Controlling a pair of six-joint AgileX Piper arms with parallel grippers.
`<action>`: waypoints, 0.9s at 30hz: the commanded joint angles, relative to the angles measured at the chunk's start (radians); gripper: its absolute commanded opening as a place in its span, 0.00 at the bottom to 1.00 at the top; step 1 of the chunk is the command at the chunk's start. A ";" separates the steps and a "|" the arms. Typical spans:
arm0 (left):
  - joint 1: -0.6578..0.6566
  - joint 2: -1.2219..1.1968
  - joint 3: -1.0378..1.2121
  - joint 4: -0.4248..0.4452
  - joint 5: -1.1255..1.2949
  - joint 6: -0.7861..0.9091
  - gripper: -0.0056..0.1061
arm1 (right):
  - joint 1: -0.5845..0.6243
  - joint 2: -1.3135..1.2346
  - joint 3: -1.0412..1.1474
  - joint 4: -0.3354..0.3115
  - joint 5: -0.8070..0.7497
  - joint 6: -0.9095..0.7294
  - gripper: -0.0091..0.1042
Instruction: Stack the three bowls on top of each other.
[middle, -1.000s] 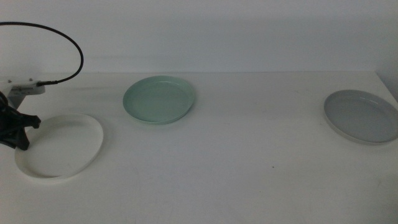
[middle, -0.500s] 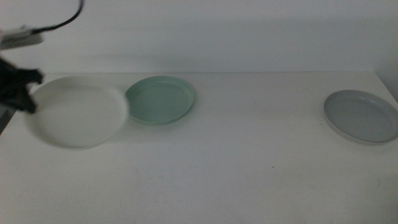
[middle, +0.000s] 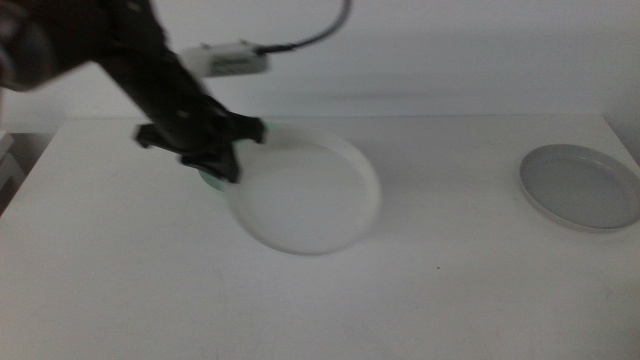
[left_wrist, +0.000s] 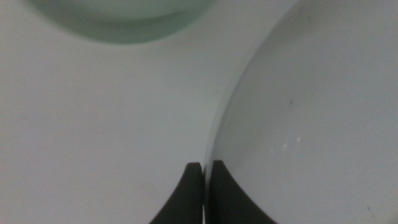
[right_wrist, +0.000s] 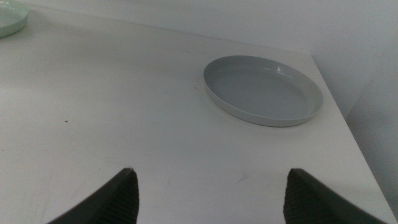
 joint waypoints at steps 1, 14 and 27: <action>-0.050 -0.022 -0.029 -0.024 -0.071 -0.045 0.01 | -0.004 -0.028 -0.006 -0.010 -0.074 -0.004 0.62; -0.156 0.134 -0.029 -0.066 -0.253 -0.111 0.01 | -0.004 -0.028 -0.006 -0.010 -0.074 -0.004 0.62; -0.157 0.233 -0.029 -0.105 -0.301 -0.098 0.02 | -0.004 -0.028 -0.006 -0.010 -0.074 -0.004 0.62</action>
